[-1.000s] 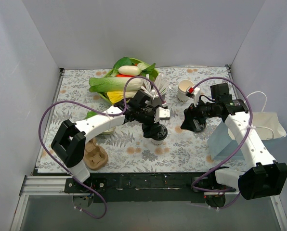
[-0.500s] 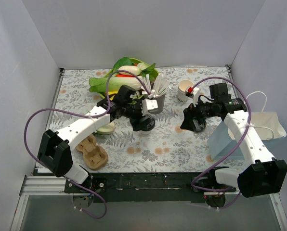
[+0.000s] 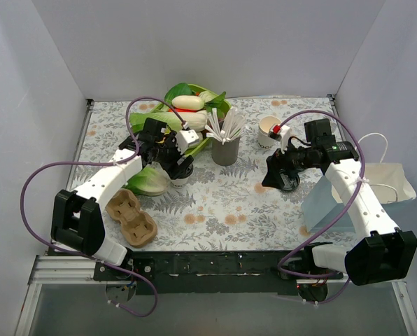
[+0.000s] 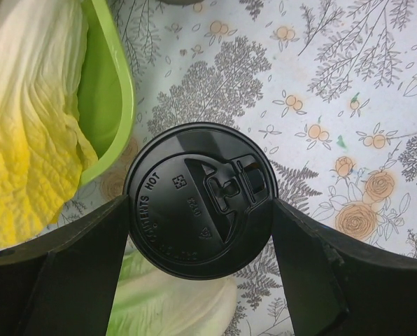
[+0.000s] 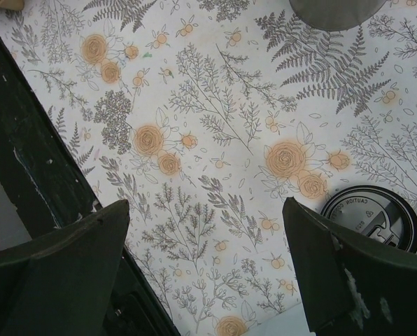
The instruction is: Pack the takeout coffee
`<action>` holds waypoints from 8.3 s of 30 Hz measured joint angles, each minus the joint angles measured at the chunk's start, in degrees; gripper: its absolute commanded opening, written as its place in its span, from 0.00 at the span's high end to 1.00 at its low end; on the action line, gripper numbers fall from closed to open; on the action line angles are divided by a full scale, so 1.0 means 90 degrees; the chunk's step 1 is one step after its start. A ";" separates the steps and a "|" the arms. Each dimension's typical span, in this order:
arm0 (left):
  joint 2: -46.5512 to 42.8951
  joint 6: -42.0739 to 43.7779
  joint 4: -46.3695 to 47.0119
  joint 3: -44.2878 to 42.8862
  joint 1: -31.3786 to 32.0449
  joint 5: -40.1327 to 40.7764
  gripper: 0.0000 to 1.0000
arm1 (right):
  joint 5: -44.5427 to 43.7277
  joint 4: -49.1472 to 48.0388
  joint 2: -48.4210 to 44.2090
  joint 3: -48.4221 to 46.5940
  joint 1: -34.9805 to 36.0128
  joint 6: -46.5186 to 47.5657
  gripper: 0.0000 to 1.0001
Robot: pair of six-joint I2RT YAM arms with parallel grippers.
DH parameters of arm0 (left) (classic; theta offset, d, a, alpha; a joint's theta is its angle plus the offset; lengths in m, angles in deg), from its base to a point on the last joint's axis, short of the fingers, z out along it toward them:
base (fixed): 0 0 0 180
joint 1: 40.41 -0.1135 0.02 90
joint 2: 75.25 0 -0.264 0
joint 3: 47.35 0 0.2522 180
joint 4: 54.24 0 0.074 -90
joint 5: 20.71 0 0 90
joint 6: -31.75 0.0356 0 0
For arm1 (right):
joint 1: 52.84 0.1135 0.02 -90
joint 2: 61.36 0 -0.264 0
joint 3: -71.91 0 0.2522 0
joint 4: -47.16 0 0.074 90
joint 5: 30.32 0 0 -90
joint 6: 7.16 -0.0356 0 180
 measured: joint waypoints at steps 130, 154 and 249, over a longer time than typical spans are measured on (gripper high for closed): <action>0.0396 0.3585 -0.2028 0.0488 -0.1702 -0.0855 0.43 | -0.0964 0.0991 0.1013 -0.2198 0.0379 0.0192 0.17; -0.2844 0.7033 -0.4216 0.0437 -0.3271 -0.1596 0.40 | -0.0952 0.0984 0.1120 -0.2198 0.0379 0.0192 0.17; -0.1005 -0.0304 -0.0678 0.0272 -0.3043 0.0061 0.26 | -0.1311 0.0675 0.0534 -0.1287 0.0379 0.0056 0.14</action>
